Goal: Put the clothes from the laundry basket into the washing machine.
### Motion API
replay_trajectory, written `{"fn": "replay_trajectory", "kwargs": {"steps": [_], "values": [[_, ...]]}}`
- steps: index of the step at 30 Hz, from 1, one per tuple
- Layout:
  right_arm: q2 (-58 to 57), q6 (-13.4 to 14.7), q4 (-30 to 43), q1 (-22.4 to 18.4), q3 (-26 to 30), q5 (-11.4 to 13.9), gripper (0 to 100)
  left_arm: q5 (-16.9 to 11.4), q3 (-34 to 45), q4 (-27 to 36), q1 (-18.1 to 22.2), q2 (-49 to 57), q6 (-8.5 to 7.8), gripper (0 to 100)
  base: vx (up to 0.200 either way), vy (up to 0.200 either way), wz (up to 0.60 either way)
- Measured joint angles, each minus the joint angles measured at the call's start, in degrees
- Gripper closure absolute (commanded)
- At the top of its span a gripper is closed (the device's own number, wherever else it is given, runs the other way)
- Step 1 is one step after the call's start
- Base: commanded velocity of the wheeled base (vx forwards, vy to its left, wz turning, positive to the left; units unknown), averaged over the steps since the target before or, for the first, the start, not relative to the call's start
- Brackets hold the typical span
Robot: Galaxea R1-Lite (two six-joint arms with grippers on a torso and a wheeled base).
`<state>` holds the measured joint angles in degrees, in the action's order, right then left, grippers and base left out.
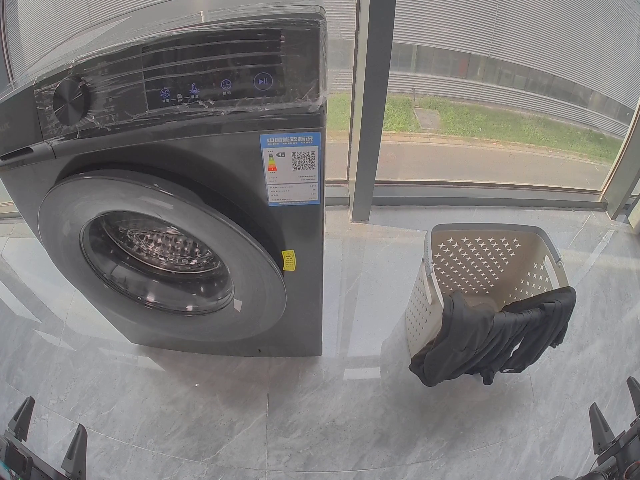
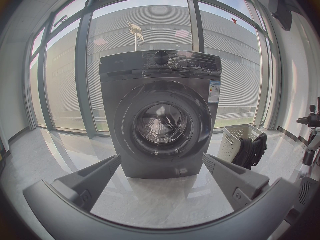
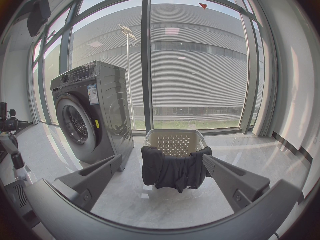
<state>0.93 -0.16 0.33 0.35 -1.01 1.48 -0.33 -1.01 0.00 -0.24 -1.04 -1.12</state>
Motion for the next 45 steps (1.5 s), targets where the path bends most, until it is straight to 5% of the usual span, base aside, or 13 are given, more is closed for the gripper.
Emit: {"fn": "replay_trajectory", "kwargs": {"steps": [45], "values": [[0.00,0.00,0.00,-0.02,0.00,0.00,0,0.00,0.00,0.00,-0.02,0.00,0.20,0,0.000,-0.191,0.00]]}}
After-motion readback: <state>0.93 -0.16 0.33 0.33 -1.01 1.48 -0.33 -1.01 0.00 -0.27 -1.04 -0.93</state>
